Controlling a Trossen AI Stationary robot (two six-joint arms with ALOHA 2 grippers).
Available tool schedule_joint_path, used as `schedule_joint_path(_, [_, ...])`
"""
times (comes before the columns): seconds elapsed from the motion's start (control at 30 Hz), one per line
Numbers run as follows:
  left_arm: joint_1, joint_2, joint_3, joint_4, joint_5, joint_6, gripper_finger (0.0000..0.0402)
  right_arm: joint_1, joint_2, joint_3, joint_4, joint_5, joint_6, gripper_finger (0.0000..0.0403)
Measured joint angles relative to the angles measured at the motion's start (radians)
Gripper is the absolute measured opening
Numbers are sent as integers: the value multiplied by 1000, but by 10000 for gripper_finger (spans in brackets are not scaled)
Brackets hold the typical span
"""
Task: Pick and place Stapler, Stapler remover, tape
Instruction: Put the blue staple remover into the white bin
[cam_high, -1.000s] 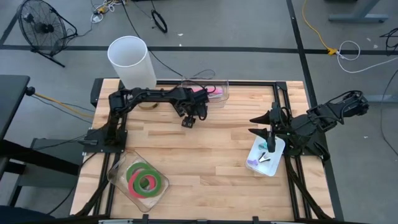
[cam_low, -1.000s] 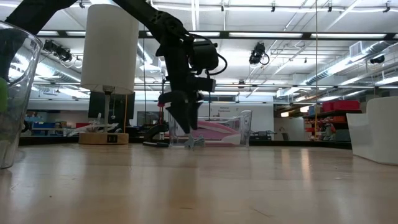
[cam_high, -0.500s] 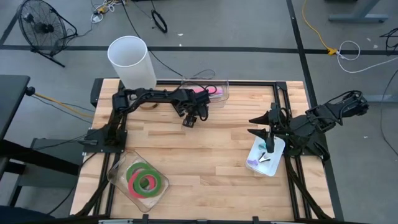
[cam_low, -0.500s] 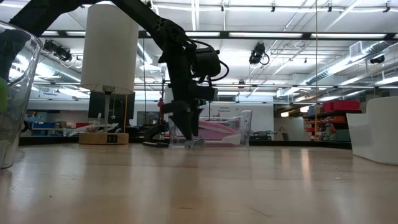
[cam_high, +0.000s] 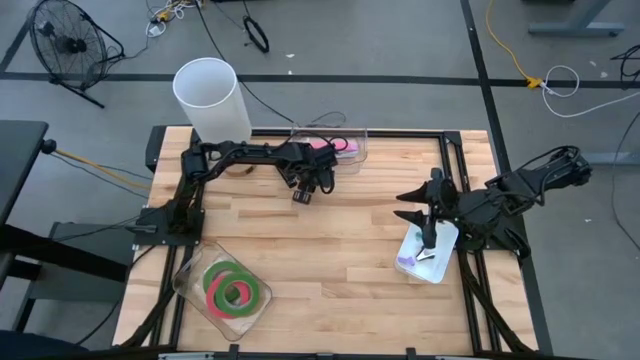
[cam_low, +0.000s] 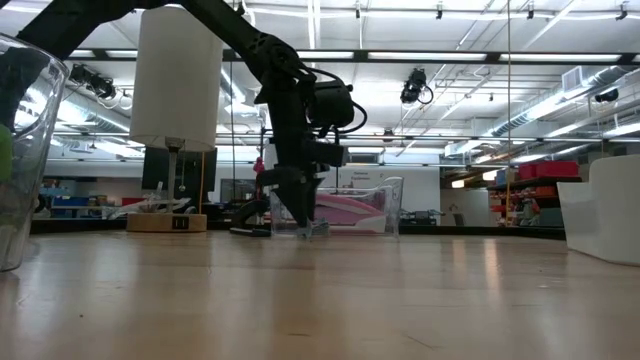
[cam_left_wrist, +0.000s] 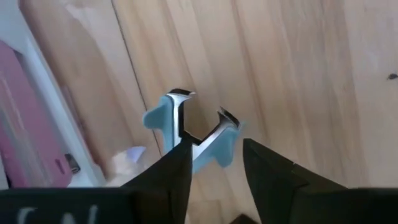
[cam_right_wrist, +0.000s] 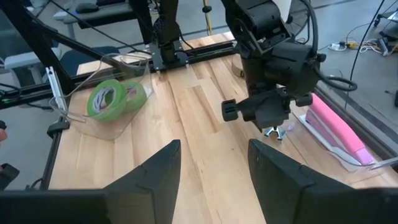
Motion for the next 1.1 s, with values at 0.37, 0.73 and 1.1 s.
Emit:
schedule_joint_path(0.37, [0,1,0,-4,-5,1,50,0,7,0,1,0,0,185])
schedule_joint_path(0.73, [-5,0,1,-28,-9,34,9,0,7,0,0,0,0,185])
schedule_joint_path(1.1, [-58,-9,1,-44,-8,26,3,0,7,0,16,0,-2,185])
